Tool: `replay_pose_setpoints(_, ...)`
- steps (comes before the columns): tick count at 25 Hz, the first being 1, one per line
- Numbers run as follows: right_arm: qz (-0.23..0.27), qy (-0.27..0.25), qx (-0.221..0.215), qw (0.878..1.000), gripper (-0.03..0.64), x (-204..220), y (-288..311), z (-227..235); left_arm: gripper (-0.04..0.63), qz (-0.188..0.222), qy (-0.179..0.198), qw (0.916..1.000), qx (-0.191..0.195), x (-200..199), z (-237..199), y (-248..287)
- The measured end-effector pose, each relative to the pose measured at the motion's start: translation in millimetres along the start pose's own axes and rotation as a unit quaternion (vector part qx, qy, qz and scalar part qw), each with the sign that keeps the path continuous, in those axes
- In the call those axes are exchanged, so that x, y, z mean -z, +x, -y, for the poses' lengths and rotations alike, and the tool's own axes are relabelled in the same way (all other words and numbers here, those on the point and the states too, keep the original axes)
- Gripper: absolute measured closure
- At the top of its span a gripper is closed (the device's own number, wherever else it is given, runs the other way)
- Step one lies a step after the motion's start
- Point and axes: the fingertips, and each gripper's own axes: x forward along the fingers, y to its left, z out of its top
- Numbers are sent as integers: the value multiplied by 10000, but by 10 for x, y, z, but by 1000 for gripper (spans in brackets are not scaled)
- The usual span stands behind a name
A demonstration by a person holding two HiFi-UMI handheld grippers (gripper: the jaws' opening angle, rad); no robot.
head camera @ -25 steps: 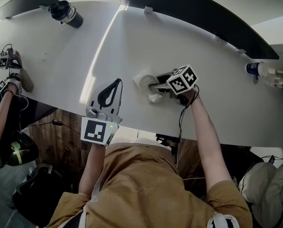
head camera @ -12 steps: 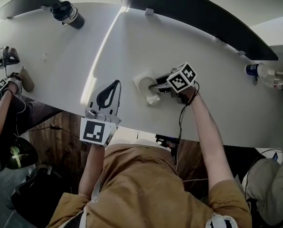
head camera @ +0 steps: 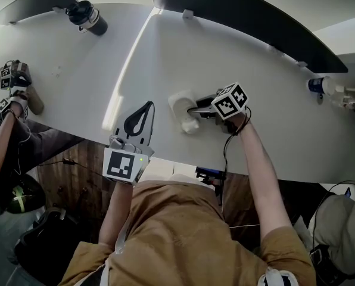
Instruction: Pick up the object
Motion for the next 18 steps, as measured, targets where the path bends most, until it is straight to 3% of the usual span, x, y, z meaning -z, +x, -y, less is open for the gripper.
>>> replay_pose_setpoints(10,162,-130,169,9996,484,128,18,-162,592,33,7,10000,-20,2,18,-93)
replay_pose_setpoints(18,621,-57,194,9979,485,68,-115,-287,592,124,55,9999,-4,-61,102,-144)
